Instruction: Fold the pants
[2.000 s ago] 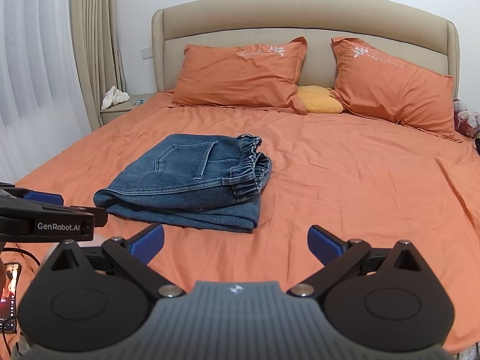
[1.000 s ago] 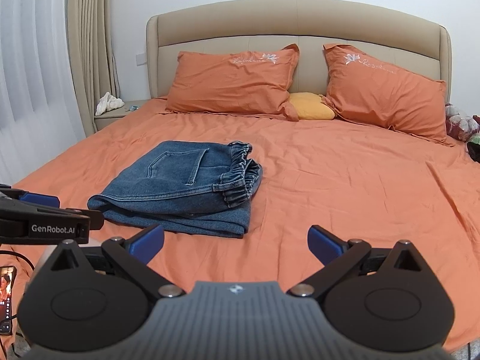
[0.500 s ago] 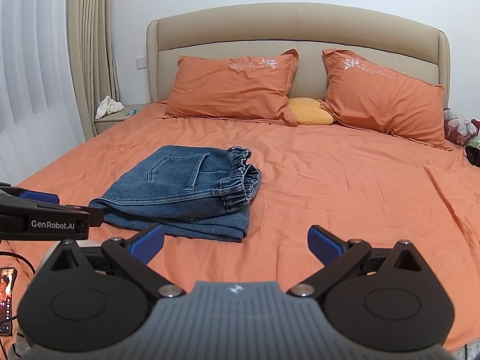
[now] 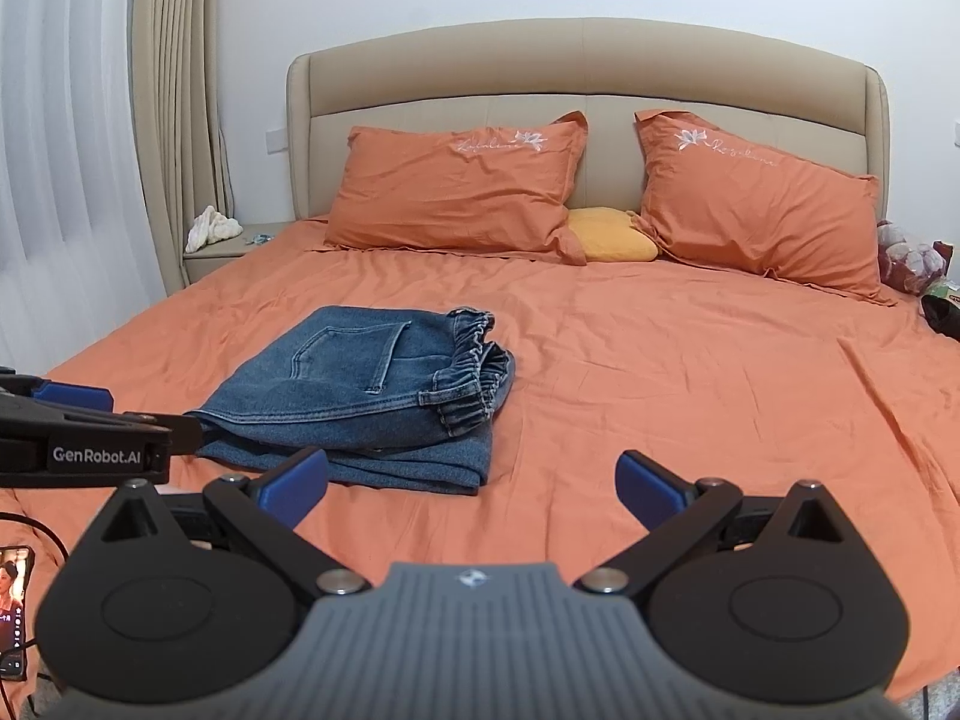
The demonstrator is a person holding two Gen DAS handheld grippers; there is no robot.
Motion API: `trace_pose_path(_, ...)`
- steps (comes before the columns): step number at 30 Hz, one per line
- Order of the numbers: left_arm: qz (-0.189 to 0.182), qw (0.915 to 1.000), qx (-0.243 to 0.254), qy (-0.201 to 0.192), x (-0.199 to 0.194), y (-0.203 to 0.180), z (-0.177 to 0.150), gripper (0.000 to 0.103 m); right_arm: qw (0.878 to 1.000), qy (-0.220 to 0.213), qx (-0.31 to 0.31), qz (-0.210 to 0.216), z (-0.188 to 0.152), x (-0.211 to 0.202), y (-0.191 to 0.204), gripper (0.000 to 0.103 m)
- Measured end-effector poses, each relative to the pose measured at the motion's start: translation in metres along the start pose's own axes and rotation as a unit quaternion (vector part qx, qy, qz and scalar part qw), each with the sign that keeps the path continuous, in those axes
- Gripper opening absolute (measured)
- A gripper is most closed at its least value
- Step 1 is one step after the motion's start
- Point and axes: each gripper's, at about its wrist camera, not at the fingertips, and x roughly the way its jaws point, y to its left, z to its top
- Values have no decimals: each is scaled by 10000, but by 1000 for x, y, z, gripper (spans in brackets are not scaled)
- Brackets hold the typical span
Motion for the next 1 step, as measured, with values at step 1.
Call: trace_pose_path(1,-19,10000,-6,-5,-1,0,0,83,10000,-4,-2,0,0,0,0,98)
